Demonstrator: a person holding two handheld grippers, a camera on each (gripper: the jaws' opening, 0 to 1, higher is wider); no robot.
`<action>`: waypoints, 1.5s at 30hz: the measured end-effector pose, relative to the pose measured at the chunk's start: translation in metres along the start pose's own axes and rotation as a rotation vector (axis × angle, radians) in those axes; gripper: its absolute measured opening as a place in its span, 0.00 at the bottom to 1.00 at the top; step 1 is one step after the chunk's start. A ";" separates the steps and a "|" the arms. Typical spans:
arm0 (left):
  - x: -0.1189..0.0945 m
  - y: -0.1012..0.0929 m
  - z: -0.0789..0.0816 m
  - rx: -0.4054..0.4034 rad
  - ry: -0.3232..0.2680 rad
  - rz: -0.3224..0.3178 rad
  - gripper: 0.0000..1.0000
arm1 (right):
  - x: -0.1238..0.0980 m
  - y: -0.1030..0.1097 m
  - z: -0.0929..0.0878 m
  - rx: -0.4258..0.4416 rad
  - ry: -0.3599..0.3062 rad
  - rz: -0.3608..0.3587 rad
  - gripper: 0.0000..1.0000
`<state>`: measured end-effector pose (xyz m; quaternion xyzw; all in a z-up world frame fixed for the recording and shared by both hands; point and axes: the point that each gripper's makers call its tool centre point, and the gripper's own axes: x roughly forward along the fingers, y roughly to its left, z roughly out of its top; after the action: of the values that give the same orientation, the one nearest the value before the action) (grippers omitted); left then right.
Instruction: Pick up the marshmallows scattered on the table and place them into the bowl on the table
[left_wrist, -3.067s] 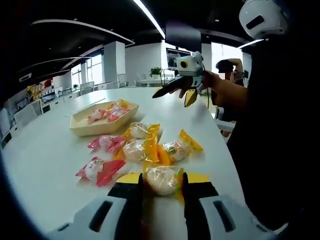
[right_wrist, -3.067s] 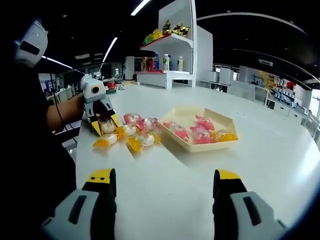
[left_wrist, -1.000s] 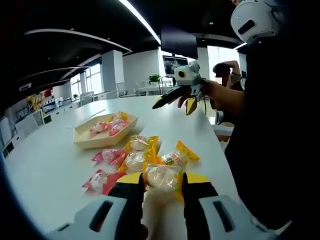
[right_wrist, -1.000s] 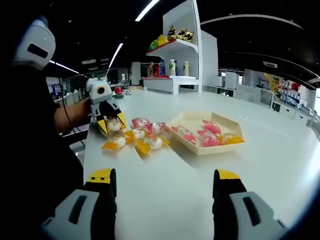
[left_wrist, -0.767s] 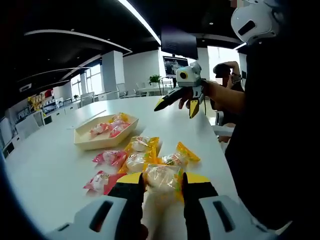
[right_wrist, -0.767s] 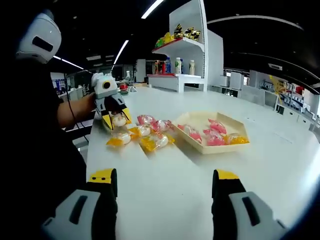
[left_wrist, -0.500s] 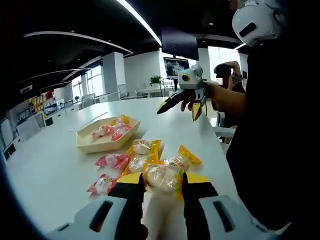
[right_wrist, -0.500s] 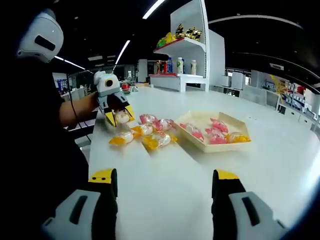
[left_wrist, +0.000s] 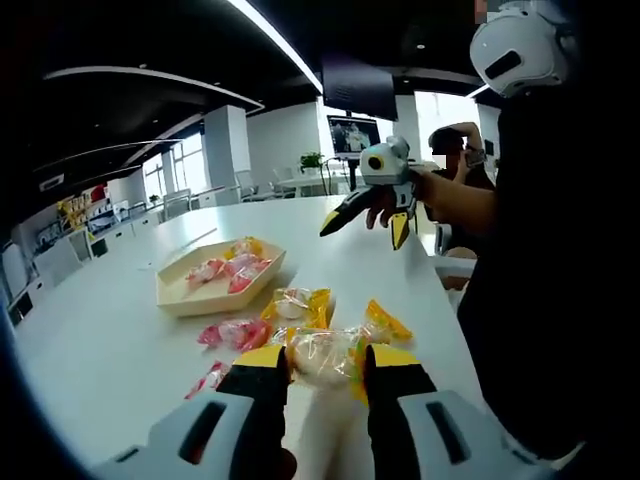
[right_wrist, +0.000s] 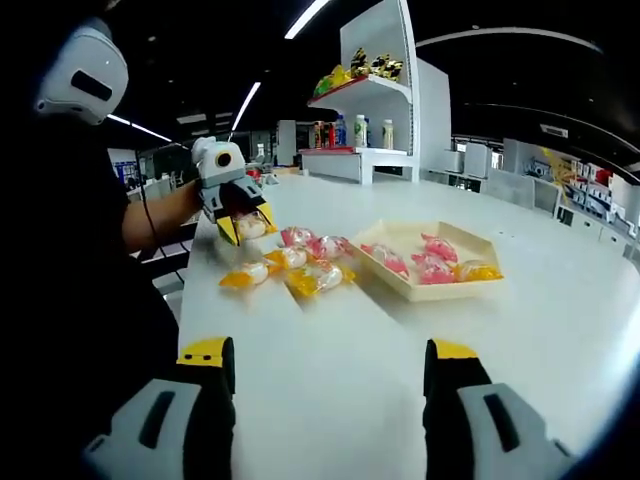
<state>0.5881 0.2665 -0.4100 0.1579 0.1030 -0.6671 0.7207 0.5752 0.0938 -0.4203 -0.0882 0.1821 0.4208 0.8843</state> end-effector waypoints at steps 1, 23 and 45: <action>0.001 0.000 0.000 0.002 0.001 0.000 0.31 | 0.000 0.000 0.000 -0.001 0.002 -0.001 0.76; 0.009 0.026 0.013 -0.027 -0.013 0.071 0.31 | -0.001 -0.002 -0.002 0.004 0.008 -0.016 0.76; 0.021 0.048 0.018 -0.058 -0.011 0.139 0.31 | -0.009 -0.013 -0.002 0.023 -0.017 -0.071 0.76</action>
<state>0.6364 0.2435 -0.3967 0.1400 0.1072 -0.6130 0.7702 0.5797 0.0791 -0.4186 -0.0810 0.1760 0.3879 0.9011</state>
